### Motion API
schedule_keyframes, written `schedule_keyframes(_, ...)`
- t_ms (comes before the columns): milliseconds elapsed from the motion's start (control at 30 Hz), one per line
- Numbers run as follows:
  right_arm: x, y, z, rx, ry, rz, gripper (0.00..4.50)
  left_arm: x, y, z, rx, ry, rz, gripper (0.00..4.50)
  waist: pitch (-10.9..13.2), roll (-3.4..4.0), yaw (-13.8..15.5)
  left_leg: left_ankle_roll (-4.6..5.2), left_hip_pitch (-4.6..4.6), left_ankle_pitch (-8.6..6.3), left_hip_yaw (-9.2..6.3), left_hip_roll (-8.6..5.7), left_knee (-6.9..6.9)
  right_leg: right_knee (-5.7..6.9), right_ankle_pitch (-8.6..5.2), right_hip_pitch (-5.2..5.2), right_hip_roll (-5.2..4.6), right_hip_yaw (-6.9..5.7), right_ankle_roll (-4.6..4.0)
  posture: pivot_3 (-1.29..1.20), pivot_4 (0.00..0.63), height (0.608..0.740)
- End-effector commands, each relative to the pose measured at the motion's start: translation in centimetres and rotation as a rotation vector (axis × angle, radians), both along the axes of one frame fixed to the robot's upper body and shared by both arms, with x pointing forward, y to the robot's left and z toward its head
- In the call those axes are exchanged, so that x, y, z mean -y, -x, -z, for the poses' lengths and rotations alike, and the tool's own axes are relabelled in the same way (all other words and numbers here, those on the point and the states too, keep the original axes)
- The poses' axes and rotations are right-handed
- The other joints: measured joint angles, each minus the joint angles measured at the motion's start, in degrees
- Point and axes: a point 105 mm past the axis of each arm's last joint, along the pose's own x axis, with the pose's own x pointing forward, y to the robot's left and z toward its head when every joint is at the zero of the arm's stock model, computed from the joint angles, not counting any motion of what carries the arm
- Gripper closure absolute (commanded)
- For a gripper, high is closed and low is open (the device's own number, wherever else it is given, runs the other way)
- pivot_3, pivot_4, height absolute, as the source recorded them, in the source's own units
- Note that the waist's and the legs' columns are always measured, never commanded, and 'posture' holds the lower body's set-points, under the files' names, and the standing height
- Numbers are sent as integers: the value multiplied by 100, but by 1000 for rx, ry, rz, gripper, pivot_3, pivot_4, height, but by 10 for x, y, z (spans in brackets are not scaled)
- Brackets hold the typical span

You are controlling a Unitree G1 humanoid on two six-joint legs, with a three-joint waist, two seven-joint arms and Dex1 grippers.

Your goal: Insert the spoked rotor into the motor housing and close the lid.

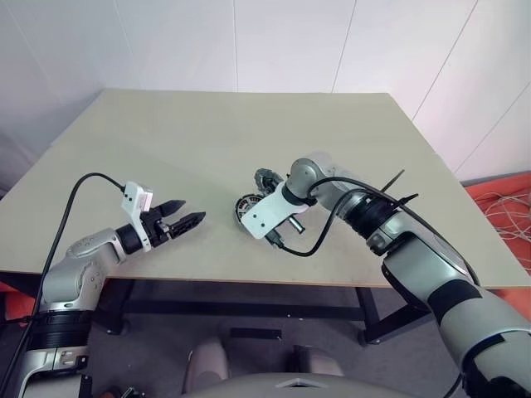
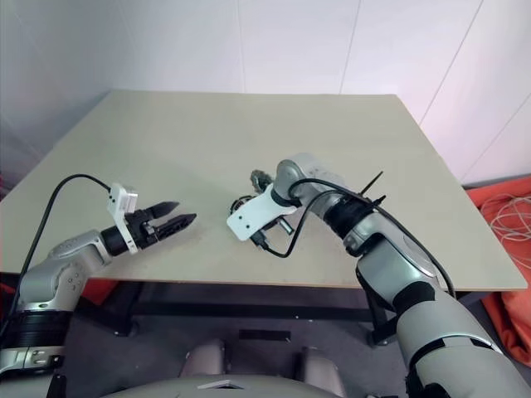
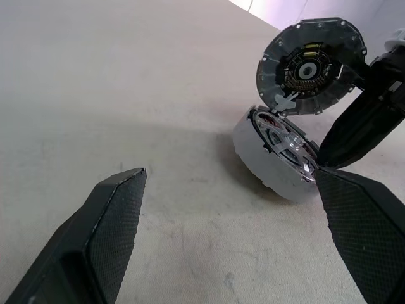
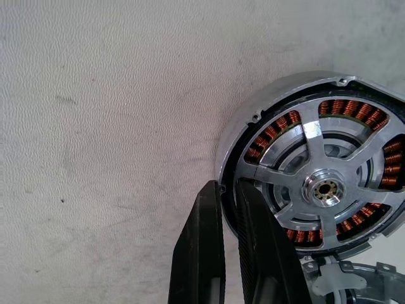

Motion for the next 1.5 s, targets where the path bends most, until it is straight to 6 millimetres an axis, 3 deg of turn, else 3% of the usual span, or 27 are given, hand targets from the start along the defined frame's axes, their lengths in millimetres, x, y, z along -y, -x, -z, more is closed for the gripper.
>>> schedule_keyframes(33, -3, 0, -17, 11, -43, 25, 4487, 2, -3, -14, 59, 3, 12, 0, 0, 0, 1, 1, -2, 0, 0, -1, 0, -1, 0, -1, 0, 0, 0, 0, 0, 740)
schedule_keyframes(433, 9, 9, -44, -71, -50, 298, 4487, 6, -7, -14, 56, 2, 30, 0, 4, -3, -1, 1, -4, 0, 0, 4, -1, 1, 0, -7, 4, 0, 0, 0, 0, 740)
schedule_keyframes(700, -16, 30, -32, -367, -148, 548, 4487, 7, -9, -13, 53, 1, 32, 0, 4, -2, 0, 0, -4, 0, -7, 4, -6, 0, -2, -9, 5, 0, -4, 0, 0, 740)
schedule_keyframes(1000, -18, 7, -19, -288, -151, 740, 4487, 5, -8, -12, 50, -3, 16, 0, 5, -1, 11, -6, 9, 2, -45, 3, -9, 7, -4, -4, 2, 0, -6, 0, 0, 740)
schedule_keyframes(1233, -26, -11, -21, -245, -246, 741, 4487, 4, -10, -10, 47, -12, 9, 0, 6, 1, 16, -18, 16, 9, -59, 2, -10, 11, -4, 2, 2, 0, -1, 0, 0, 740)
schedule_keyframes(1400, -19, -14, -15, -203, -209, 715, 4487, 6, -10, -10, 45, -11, 13, 0, 6, 1, 17, -29, 18, 16, -65, 2, -12, 14, -2, 0, 3, -2, 2, 0, 0, 740)
schedule_keyframes(1500, -17, -11, -15, -199, -192, 688, 3544, 6, -10, -9, 43, -12, 13, 0, 6, 1, 24, -30, 17, 16, -66, 1, -12, 15, -1, 1, 3, -3, 2, 0, 0, 740)
